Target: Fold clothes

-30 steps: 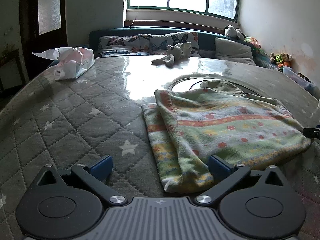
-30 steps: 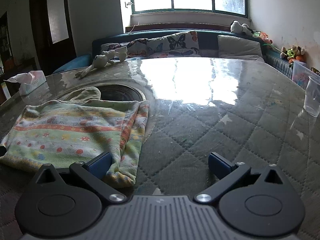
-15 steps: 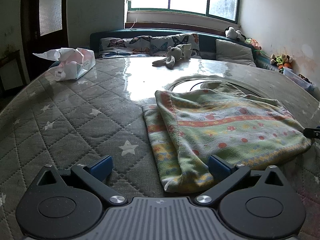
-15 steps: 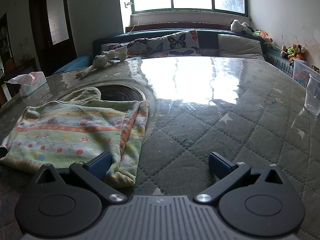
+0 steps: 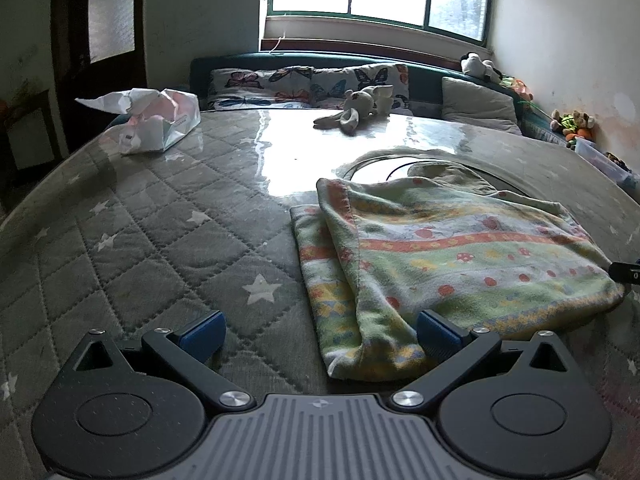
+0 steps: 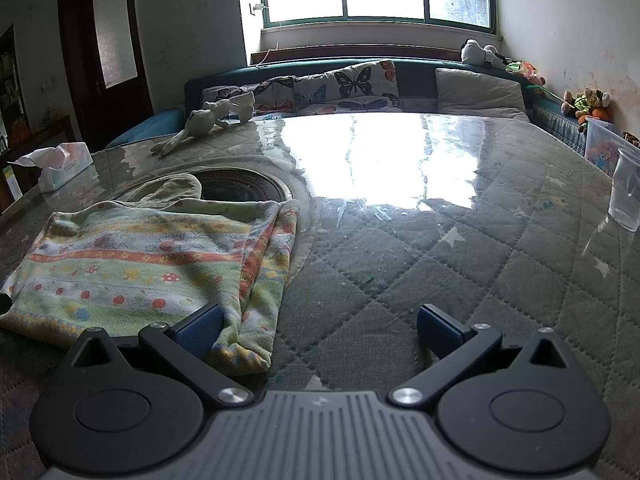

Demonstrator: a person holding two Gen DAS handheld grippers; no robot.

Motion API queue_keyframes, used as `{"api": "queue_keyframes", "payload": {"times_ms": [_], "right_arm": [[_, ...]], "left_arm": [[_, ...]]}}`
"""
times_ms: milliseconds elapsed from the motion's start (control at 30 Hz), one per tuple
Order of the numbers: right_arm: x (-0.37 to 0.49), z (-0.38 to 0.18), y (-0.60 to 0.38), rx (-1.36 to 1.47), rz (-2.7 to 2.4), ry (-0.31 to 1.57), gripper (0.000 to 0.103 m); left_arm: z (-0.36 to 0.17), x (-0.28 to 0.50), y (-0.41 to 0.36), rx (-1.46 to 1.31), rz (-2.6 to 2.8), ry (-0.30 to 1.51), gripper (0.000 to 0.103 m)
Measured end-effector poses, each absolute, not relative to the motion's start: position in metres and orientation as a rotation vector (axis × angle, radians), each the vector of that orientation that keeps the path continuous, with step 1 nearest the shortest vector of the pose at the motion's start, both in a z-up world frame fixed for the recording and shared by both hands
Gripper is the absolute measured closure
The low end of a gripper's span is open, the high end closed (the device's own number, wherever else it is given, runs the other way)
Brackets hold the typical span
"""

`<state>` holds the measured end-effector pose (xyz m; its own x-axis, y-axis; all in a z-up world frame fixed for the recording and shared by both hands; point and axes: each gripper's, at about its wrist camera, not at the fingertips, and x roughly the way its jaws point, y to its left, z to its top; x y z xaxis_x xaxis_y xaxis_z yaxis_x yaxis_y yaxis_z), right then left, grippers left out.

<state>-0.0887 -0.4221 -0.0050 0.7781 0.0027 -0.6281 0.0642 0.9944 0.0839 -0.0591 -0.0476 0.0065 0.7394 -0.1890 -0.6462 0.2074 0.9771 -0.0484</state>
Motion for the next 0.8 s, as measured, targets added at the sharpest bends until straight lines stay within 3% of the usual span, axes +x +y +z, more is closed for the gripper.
{"api": "queue_keyframes", "payload": {"times_ms": [800], "right_arm": [[-0.090,-0.005,-0.422,0.111,-0.036,0.674,0.000]], "left_arm": [[0.026,-0.083,-0.070,0.025,-0.268,0.709,0.000]]}}
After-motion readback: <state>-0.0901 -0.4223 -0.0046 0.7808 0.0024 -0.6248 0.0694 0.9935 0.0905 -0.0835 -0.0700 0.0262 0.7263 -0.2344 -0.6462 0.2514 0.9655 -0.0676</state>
